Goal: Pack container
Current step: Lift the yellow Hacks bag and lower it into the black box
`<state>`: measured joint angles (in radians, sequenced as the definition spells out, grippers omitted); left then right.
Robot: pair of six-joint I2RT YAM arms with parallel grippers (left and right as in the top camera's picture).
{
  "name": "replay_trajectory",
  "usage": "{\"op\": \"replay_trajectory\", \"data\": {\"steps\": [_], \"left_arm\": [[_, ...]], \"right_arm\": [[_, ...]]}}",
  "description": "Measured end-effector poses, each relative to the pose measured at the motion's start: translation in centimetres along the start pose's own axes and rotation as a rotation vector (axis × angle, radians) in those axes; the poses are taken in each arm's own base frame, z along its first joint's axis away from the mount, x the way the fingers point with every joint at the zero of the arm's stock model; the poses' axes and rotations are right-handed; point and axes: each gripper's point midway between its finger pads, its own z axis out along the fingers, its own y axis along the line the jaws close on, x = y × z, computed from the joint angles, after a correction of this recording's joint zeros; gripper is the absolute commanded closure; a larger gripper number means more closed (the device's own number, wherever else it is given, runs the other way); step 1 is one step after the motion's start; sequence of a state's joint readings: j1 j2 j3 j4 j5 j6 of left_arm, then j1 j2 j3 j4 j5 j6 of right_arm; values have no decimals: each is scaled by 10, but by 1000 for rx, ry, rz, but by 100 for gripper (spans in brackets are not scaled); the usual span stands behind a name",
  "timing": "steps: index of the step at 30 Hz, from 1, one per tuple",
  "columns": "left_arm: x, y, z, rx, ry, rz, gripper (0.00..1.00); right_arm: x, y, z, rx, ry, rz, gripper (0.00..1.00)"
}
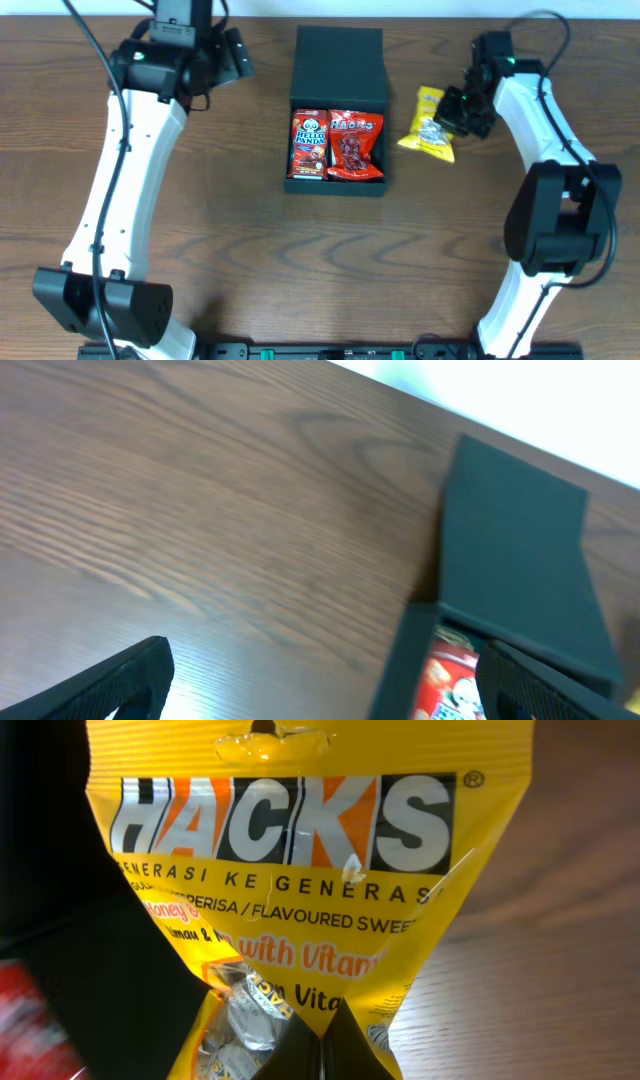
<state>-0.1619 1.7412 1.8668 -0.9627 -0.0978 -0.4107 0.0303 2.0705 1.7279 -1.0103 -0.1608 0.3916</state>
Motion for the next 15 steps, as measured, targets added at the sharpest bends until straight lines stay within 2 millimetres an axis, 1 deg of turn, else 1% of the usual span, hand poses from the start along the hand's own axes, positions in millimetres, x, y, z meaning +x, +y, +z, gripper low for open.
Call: {"op": "replay_trajectory", "data": {"steps": [1, 7, 10, 12, 15], "left_arm": [[-3, 6, 1, -12, -4, -10, 2], [-19, 48, 4, -82, -24, -86, 2], [-22, 61, 4, -103, -26, -106, 3], [-23, 64, 4, -108, -27, -112, 3], [-23, 65, 4, -110, -24, -113, 3]], "right_arm": [[0, 6, -6, -5, -6, -32, 99], [-1, 75, -65, -101, -125, -282, 99], [8, 101, -89, -154, -153, -356, 99], [21, 109, -95, -170, -126, -382, 99], [46, 112, -93, -174, -44, -402, 99]]}}
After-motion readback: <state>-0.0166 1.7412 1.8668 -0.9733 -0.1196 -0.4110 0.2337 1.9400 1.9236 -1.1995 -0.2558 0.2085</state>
